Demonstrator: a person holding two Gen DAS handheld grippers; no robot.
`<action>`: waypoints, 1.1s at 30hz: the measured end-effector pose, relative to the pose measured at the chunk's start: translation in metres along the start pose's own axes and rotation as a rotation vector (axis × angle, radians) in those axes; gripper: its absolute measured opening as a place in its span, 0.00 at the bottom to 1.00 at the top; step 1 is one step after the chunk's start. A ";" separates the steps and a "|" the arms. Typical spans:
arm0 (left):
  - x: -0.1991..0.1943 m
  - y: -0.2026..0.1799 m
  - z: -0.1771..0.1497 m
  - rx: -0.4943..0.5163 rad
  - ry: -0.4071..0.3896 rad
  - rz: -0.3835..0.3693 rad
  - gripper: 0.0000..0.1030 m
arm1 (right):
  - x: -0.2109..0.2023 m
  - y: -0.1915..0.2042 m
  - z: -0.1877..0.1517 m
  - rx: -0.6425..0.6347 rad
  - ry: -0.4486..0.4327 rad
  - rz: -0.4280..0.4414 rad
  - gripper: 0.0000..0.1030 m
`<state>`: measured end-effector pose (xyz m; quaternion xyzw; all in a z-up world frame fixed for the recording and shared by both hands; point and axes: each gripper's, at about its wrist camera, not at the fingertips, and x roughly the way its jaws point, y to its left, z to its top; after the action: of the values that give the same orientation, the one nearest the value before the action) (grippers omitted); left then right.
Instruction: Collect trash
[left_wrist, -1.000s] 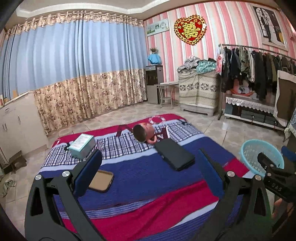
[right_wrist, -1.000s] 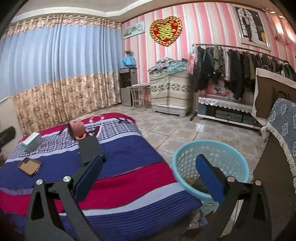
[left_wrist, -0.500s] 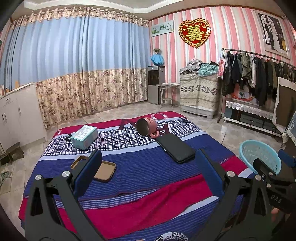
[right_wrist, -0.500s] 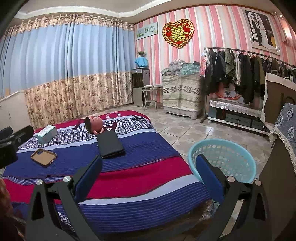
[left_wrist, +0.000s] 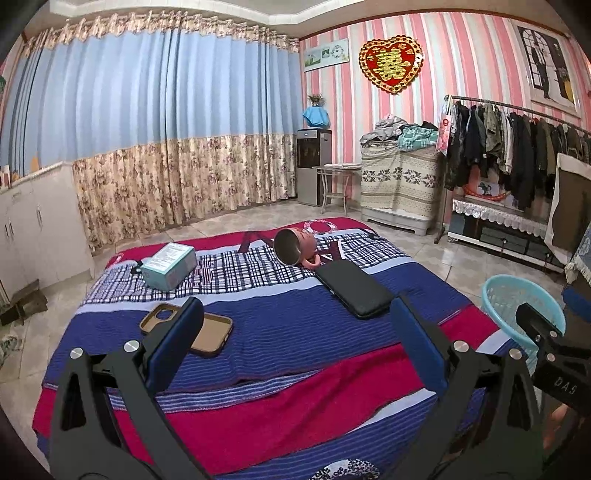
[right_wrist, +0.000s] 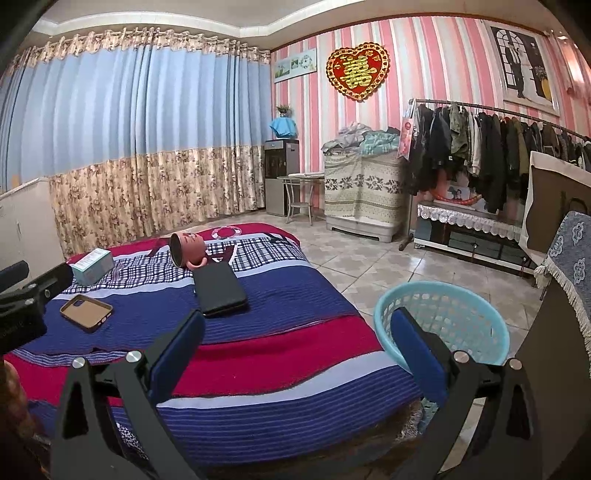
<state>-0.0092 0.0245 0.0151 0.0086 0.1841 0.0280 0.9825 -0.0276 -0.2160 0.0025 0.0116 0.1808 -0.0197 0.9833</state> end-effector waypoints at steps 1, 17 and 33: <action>-0.001 -0.002 0.000 0.009 -0.008 0.003 0.95 | 0.000 0.000 0.000 -0.001 -0.001 0.001 0.96; -0.001 -0.008 -0.001 0.018 -0.002 -0.004 0.95 | 0.000 0.000 -0.001 -0.003 -0.002 0.001 0.96; 0.002 -0.010 -0.003 0.022 -0.001 -0.014 0.95 | 0.000 -0.001 -0.001 -0.003 -0.004 0.000 0.96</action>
<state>-0.0081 0.0152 0.0110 0.0182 0.1839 0.0192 0.9826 -0.0276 -0.2167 0.0015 0.0103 0.1790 -0.0196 0.9836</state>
